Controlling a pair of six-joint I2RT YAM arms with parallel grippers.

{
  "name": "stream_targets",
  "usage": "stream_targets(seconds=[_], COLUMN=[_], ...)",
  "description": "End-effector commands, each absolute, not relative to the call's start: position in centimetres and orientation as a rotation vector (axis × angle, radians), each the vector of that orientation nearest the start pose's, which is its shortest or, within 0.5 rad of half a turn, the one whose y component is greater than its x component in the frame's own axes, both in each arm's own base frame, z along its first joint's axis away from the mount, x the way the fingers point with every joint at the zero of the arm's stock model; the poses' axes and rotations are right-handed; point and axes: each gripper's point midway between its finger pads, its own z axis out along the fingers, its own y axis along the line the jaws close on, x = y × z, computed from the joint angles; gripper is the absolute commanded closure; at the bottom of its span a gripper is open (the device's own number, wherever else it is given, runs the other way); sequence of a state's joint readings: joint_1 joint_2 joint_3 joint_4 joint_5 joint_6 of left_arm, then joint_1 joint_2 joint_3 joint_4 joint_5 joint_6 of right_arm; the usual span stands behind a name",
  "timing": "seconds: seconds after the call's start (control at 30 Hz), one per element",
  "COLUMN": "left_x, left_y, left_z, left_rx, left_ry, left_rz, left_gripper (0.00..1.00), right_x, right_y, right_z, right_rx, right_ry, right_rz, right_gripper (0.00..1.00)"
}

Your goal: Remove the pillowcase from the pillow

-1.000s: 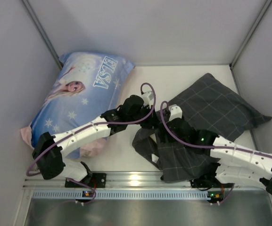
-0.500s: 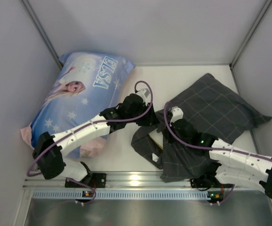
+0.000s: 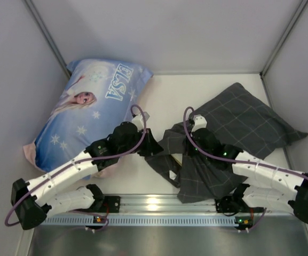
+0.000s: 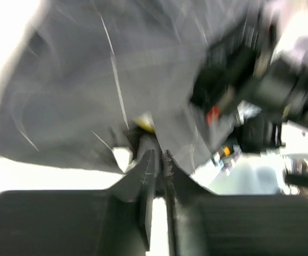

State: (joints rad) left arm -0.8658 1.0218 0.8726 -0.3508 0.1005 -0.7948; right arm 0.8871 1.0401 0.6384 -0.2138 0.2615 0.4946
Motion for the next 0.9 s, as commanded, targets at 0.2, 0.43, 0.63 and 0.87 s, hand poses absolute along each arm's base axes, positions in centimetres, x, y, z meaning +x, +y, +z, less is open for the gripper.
stream_targets(seconds=[0.2,0.43,0.63,0.87], left_x=[14.7,18.1,21.6,24.2], left_y=[-32.5,-33.3,-32.8,-32.6], left_z=[16.2,12.8,11.6,11.4], left_rx=[0.303,0.194,0.044,0.011], left_ry=[2.404,2.427,2.406,2.392], left_rz=[-1.121,-1.104,-1.184,-1.153], left_gripper=[0.77,0.79,0.41,0.03], right_x=[25.5,24.5,22.9,21.6], right_y=[25.7,24.7,22.9,21.7], right_z=[17.1,17.9,18.3,18.4], right_rx=[-0.231,-0.221,-0.201,-0.202], right_ry=[2.124,2.122,2.120,2.119], right_rz=[0.587,0.605,0.621,0.635], right_gripper=[1.00,1.00,1.00,1.00])
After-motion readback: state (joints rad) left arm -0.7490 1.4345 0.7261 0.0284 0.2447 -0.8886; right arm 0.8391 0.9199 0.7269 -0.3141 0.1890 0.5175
